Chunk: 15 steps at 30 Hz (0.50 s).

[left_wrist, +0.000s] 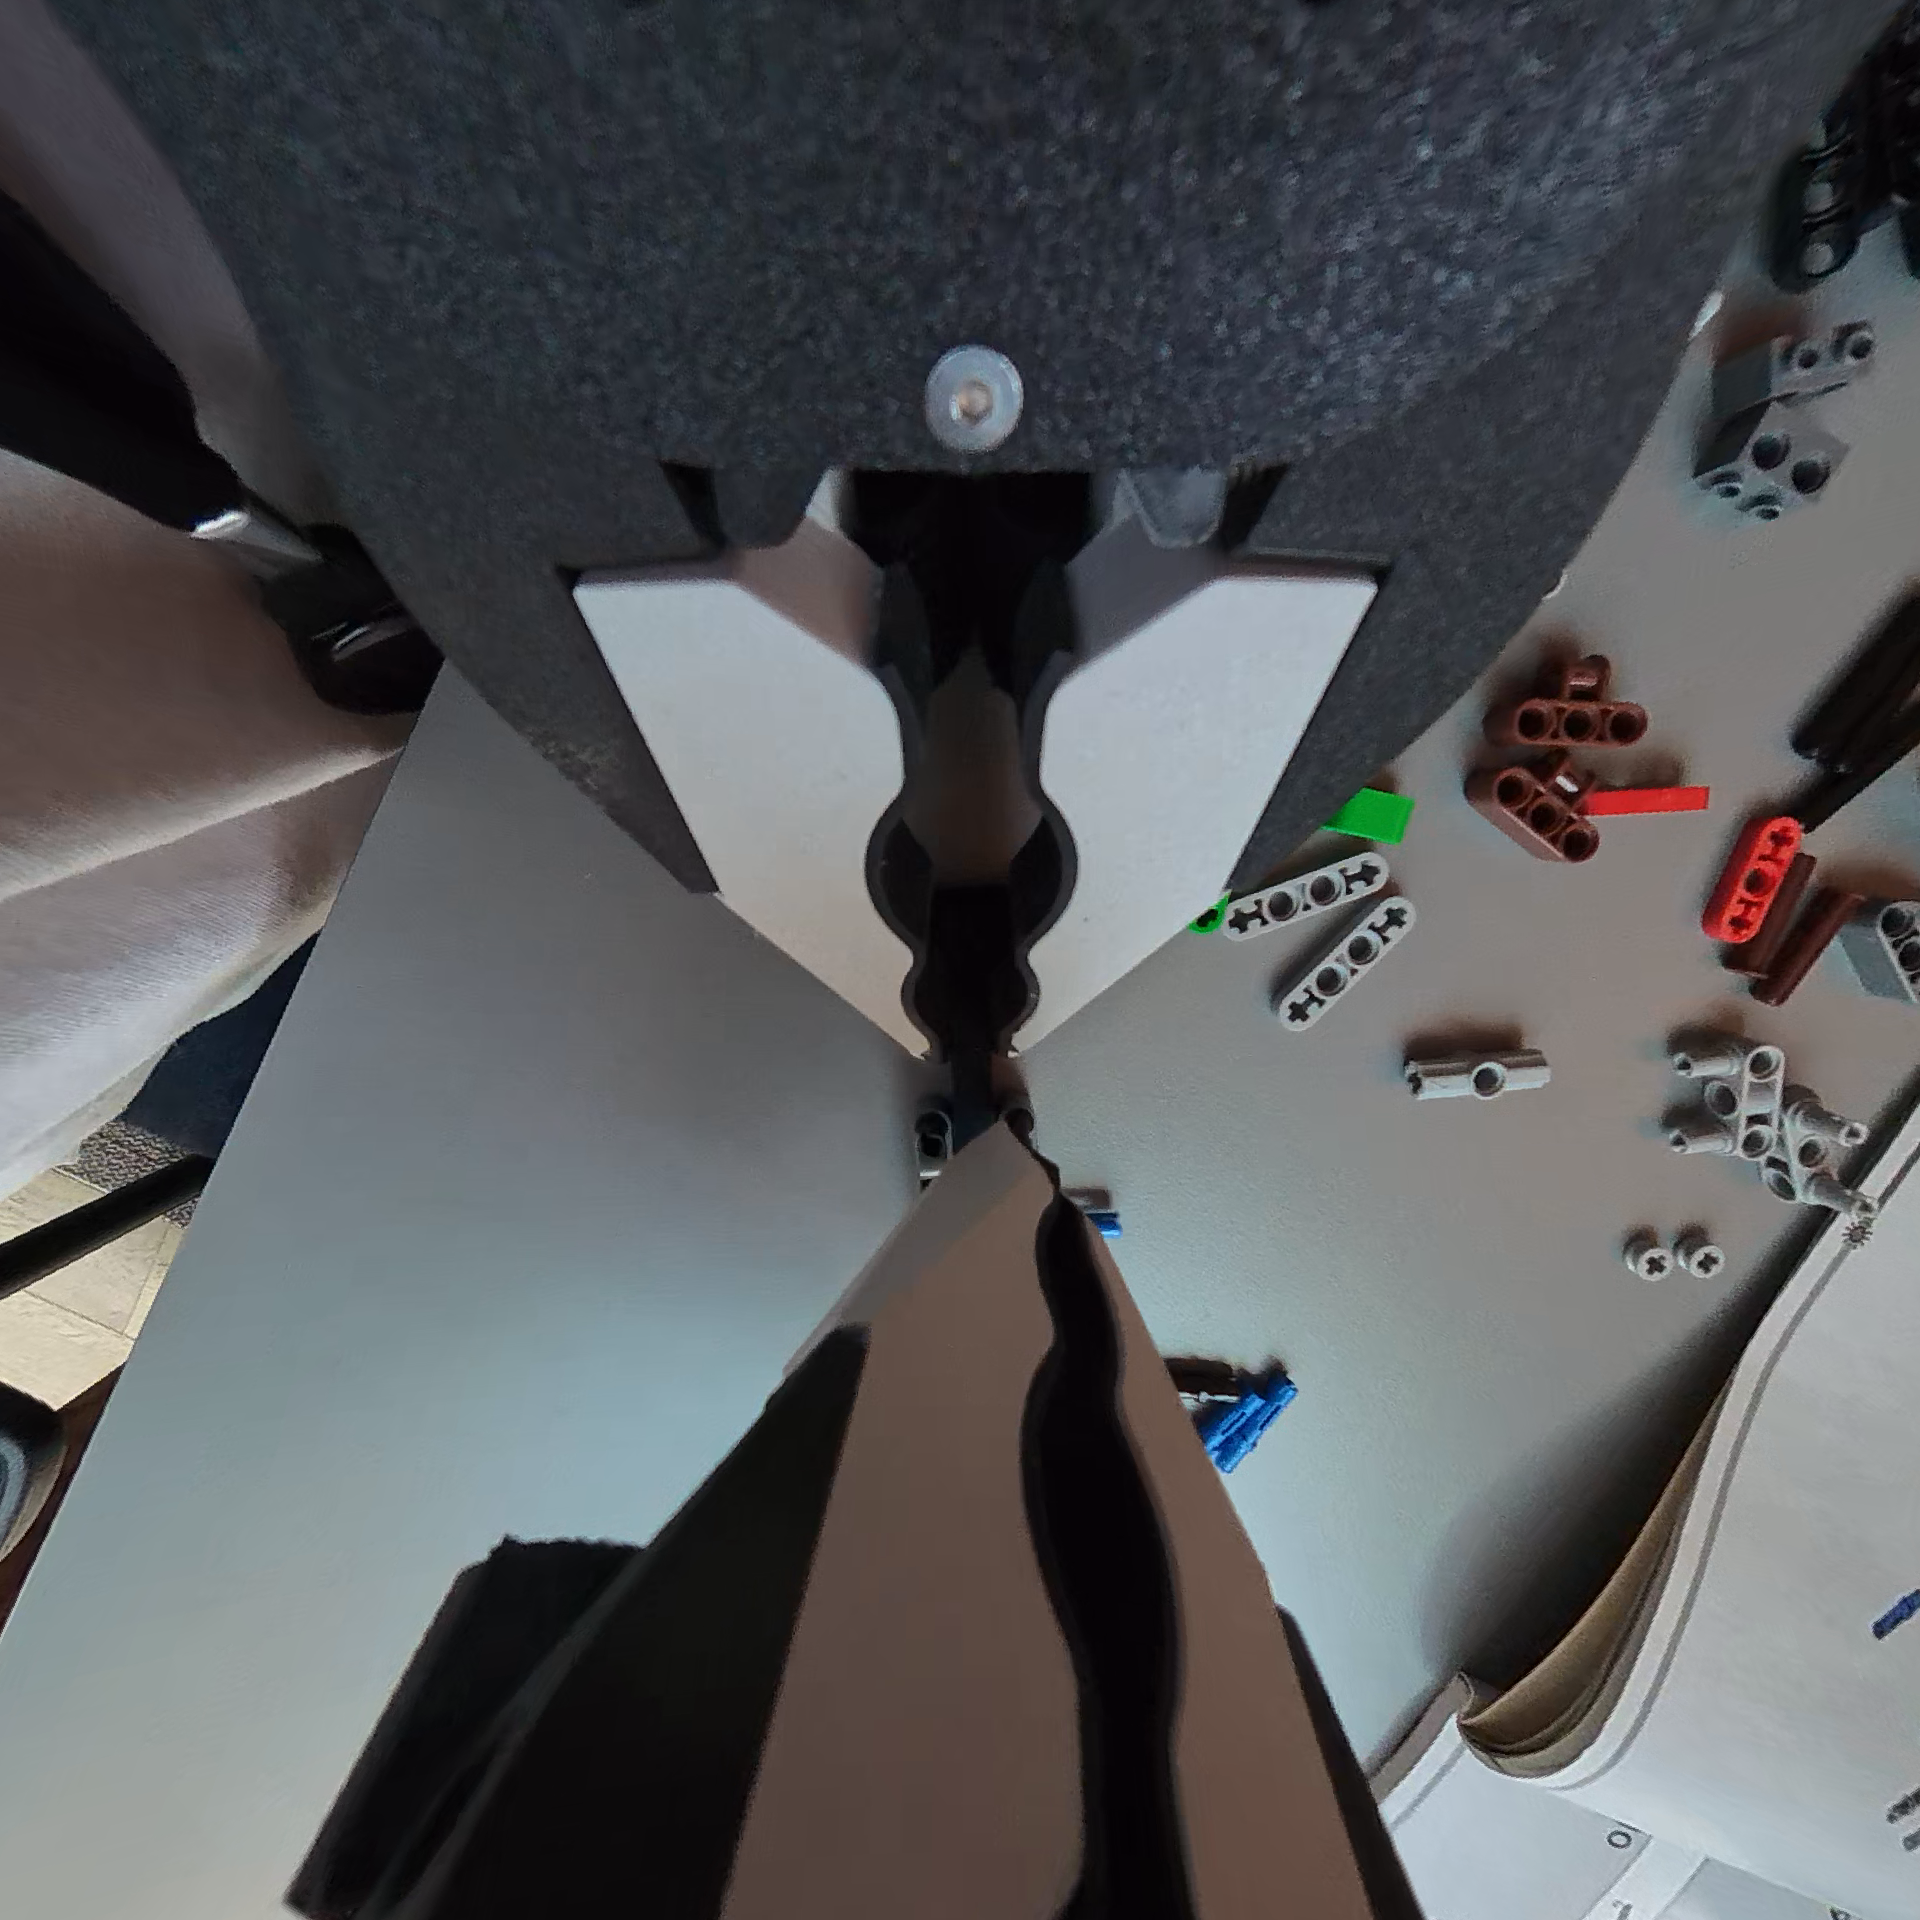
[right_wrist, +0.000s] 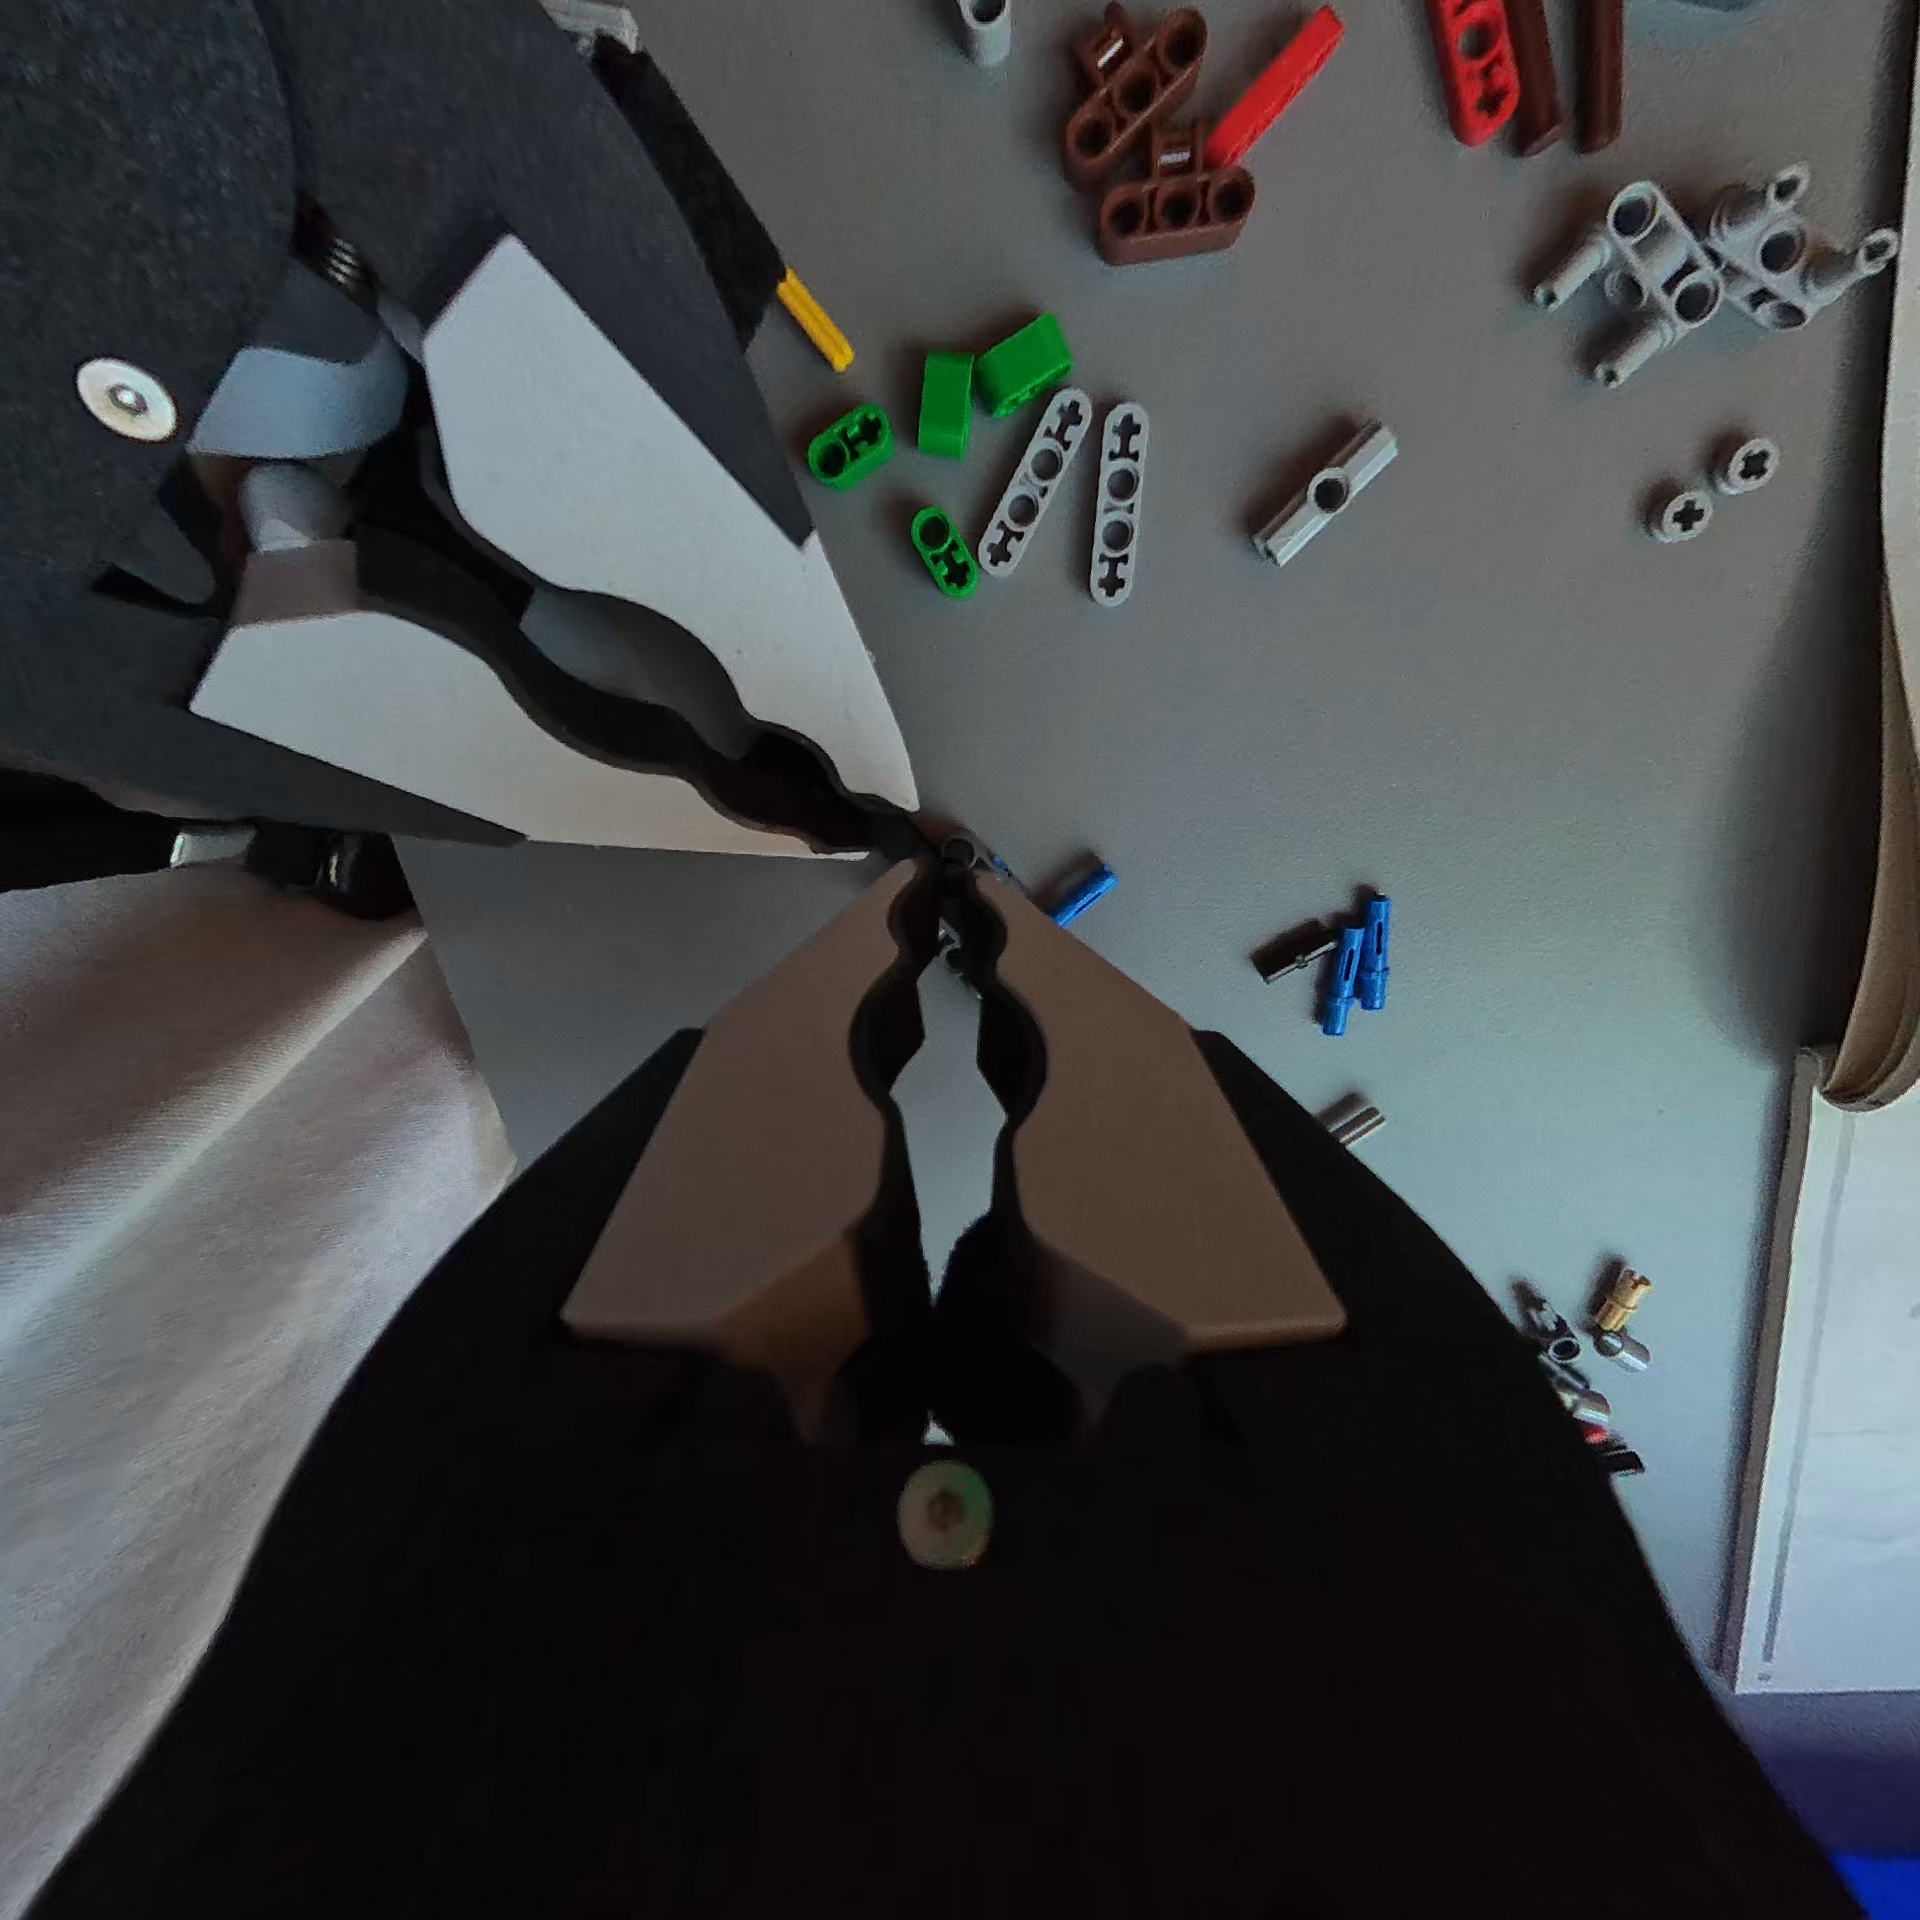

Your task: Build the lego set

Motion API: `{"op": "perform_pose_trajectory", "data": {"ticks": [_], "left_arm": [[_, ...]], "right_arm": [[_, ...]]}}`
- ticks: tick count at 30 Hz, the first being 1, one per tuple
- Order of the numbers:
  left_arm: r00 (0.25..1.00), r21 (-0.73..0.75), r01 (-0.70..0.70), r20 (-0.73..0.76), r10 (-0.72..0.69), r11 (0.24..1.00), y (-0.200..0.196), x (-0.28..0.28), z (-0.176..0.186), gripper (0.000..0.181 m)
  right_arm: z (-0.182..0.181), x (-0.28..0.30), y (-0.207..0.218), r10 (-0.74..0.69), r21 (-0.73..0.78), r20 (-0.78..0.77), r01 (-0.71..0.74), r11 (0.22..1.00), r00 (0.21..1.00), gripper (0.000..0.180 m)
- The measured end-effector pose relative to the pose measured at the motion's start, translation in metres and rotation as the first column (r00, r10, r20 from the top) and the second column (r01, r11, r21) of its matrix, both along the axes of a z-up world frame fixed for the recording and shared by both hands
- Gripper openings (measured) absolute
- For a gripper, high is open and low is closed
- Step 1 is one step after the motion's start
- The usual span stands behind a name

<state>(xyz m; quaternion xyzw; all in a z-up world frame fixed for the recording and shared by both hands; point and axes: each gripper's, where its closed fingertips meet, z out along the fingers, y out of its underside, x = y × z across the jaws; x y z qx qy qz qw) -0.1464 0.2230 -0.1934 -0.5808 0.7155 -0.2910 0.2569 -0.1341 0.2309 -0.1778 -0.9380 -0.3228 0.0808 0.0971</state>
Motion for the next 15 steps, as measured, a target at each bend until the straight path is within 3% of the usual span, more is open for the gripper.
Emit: {"op": "perform_pose_trajectory", "data": {"ticks": [6, 15], "left_arm": [[1.0, -0.016, -0.004, 0.008, 0.004, 1.0, 0.0, 0.0, 0.0002, 0.008], [1.0, -0.041, -0.006, 0.013, 0.007, 0.999, 0.0, -0.0002, 0.0003, 0.008]], "right_arm": [[0.0006, -0.003, 0.0091, -0.052, -0.007, -0.045, 0.051, 0.999, 0.998, 0.001], [0.0013, -0.0029, 0.005, 0.019, 0.062, -0.055, -0.015, 0.998, 0.998, 0.001]]}}
